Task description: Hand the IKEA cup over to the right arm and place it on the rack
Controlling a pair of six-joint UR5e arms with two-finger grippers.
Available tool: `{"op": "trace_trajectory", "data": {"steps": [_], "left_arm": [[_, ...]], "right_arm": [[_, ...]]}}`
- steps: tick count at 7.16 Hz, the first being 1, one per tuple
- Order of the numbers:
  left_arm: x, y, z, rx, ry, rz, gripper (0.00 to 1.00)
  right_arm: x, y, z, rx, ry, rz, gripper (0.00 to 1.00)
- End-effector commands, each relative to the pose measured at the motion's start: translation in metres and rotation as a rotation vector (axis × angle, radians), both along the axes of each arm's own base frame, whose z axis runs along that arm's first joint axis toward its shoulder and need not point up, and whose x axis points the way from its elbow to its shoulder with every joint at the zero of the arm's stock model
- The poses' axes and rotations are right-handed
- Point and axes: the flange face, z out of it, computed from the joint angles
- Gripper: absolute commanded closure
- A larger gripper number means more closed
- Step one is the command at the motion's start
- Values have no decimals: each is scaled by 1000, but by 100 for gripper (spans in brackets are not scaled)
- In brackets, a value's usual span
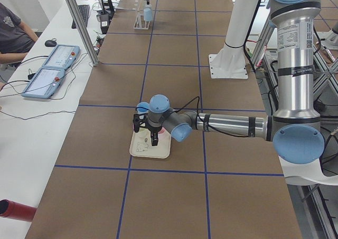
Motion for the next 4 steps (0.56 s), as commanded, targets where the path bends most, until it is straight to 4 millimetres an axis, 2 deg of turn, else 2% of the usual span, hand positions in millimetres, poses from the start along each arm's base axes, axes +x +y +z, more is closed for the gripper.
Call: {"op": "trace_trajectory", "data": {"steps": [1, 4], "left_arm": [[6, 11, 3, -10, -3, 22, 0], [27, 14, 6, -17, -8, 64, 15]], "right_arm": [[0, 2, -7, 1, -10, 7, 0], [-1, 2, -5, -4, -9, 6, 0]]}}
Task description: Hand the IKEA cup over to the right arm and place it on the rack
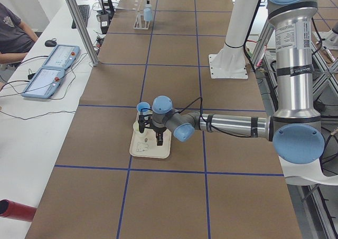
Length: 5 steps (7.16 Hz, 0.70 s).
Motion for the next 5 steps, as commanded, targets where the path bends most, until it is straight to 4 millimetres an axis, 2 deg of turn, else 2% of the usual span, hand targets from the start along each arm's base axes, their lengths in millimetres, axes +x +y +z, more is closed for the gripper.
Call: {"op": "trace_trajectory", "data": {"steps": [1, 2, 3, 4, 5], "left_arm": [[11, 1, 1, -3, -2, 21, 29], [11, 2, 1, -4, -1, 21, 58], [11, 2, 0, -2, 1, 23, 98], [12, 1, -6, 2, 12, 23, 100], [13, 4, -20, -11, 66, 49, 100]], "right_arm": [[-1, 0, 4, -6, 2, -2, 0], [-2, 0, 4, -7, 2, -4, 0], [-3, 0, 5, -9, 2, -4, 0], [-6, 0, 3, -6, 1, -9, 1], [-7, 1, 1, -5, -6, -12, 0]]}}
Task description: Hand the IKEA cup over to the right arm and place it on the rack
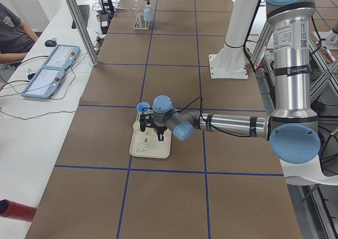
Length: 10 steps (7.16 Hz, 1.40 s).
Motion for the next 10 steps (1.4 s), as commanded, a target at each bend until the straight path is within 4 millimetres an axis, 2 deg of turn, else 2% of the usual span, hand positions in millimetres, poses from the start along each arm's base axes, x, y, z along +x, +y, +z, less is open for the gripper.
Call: {"op": "trace_trajectory", "data": {"steps": [1, 2, 3, 4, 5, 6, 7, 8, 9, 10], "left_arm": [[-9, 11, -43, -1, 129, 54, 100], [-61, -1, -58, 8, 183, -25, 100], [-94, -4, -67, 13, 231, -60, 100], [-111, -4, -80, 33, 249, -87, 100], [-111, -4, -100, 13, 260, -109, 100], [-106, -13, -131, -63, 310, -174, 100], [-100, -25, -171, -120, 375, -211, 100], [-71, -30, -213, -180, 452, -167, 100], [-32, -31, -252, -246, 517, -143, 100], [21, -27, -292, -336, 560, -101, 100]], "right_arm": [[-5, 1, -7, -8, -26, -11, 1], [-6, 0, -8, -12, -29, -6, 1], [-10, 0, -13, -17, -33, -2, 1], [-12, 0, -17, -18, -38, 2, 1], [-13, 2, -23, -29, -51, 12, 1], [-22, 11, -43, -43, -73, 32, 1], [-36, 29, -72, -71, -106, 63, 1], [-64, 54, -108, -123, -150, 85, 1], [-84, 80, -146, -173, -199, 108, 1], [-98, 109, -180, -205, -265, 122, 1]]}}
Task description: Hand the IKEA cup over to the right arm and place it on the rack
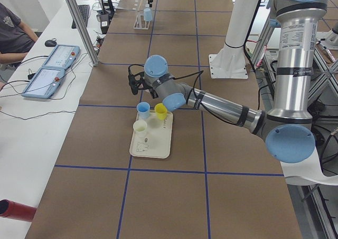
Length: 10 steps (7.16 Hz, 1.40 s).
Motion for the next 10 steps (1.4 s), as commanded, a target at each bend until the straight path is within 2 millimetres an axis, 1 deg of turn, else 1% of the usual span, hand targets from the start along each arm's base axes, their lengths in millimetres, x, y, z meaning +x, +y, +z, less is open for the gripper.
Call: {"op": "trace_trajectory", "data": {"steps": [1, 2, 3, 4, 5, 6, 7, 8, 9, 10], "left_arm": [[100, 11, -93, -144, 120, 100, 100], [128, 21, -122, -175, 148, 144, 100], [137, 27, -146, -179, 177, 167, 100], [157, 44, -160, -173, 196, 220, 100], [175, 66, -167, -212, 211, 272, 100], [180, 80, -179, -259, 245, 298, 100], [180, 79, -191, -441, 257, 283, 100], [177, 78, -195, -513, 302, 251, 100], [183, 73, -190, -500, 318, 258, 100], [182, 75, -199, -478, 345, 271, 100]], "right_arm": [[-33, 56, -69, -115, -209, 69, 1], [-46, 72, -80, -181, -363, 93, 1], [-54, 80, -81, -212, -496, 84, 1], [-59, 88, -86, -188, -608, 55, 2], [-53, 94, -107, -185, -700, 54, 2], [-55, 101, -122, -200, -812, 81, 2], [-64, 112, -128, -233, -898, 82, 4], [-74, 116, -144, -235, -932, 65, 4], [-79, 126, -146, -219, -973, 40, 4], [-82, 132, -146, -217, -1001, 27, 5]]}}
